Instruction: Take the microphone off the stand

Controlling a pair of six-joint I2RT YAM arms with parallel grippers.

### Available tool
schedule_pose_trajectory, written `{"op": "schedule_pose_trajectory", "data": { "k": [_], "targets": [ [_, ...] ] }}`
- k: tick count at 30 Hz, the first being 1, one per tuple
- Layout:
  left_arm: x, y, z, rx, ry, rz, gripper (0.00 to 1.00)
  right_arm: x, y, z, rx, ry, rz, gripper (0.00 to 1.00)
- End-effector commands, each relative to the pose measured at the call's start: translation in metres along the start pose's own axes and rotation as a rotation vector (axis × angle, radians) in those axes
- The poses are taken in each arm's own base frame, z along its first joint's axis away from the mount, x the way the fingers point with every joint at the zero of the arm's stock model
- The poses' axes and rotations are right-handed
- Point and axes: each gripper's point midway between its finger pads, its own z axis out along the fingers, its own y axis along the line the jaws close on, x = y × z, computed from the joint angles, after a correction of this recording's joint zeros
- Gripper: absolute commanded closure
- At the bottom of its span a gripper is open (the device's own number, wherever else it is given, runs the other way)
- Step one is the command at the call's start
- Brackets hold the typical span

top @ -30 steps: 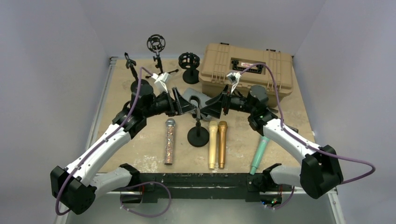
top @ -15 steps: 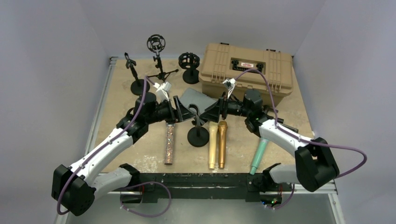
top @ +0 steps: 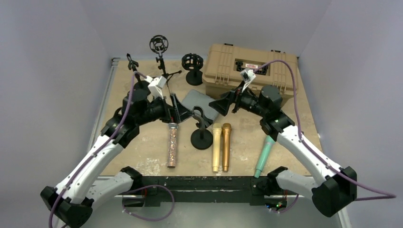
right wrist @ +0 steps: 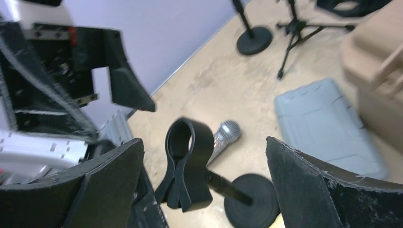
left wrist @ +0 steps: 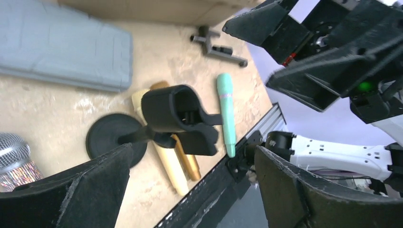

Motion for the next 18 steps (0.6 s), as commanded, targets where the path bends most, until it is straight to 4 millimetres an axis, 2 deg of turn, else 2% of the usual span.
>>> {"op": "schedule_pose_trajectory", "data": {
  "k": [1, 4, 6, 7, 9, 14, 18],
  "targets": [
    [-0.038, -0.029, -0.038, 0.018, -0.158, 0.132, 0.03, -0.050, -0.008, -0.020, 0.190, -0.131, -0.085, 0.01],
    [-0.052, -0.035, -0.063, -0.009, -0.247, 0.185, 0.03, -0.069, -0.019, -0.045, 0.334, -0.226, -0.117, 0.01],
    [-0.062, -0.035, -0.081, -0.045, -0.318, 0.212, 0.03, -0.082, -0.035, -0.069, 0.480, -0.327, -0.126, 0.01],
    [-0.065, -0.035, -0.090, -0.060, -0.348, 0.225, 0.02, -0.091, -0.036, -0.086, 0.531, -0.391, -0.131, 0.01],
    [-0.071, -0.037, -0.106, -0.077, -0.406, 0.249, 0.02, -0.095, -0.043, -0.114, 0.638, -0.451, -0.143, 0.01],
    [-0.087, -0.040, -0.153, -0.126, -0.590, 0.284, 0.02, -0.109, -0.036, -0.169, 0.757, -0.604, -0.186, 0.01],
    [-0.092, -0.042, -0.182, -0.141, -0.696, 0.300, 0.03, -0.113, -0.027, -0.197, 0.775, -0.701, -0.163, 0.01]
  ]
}}
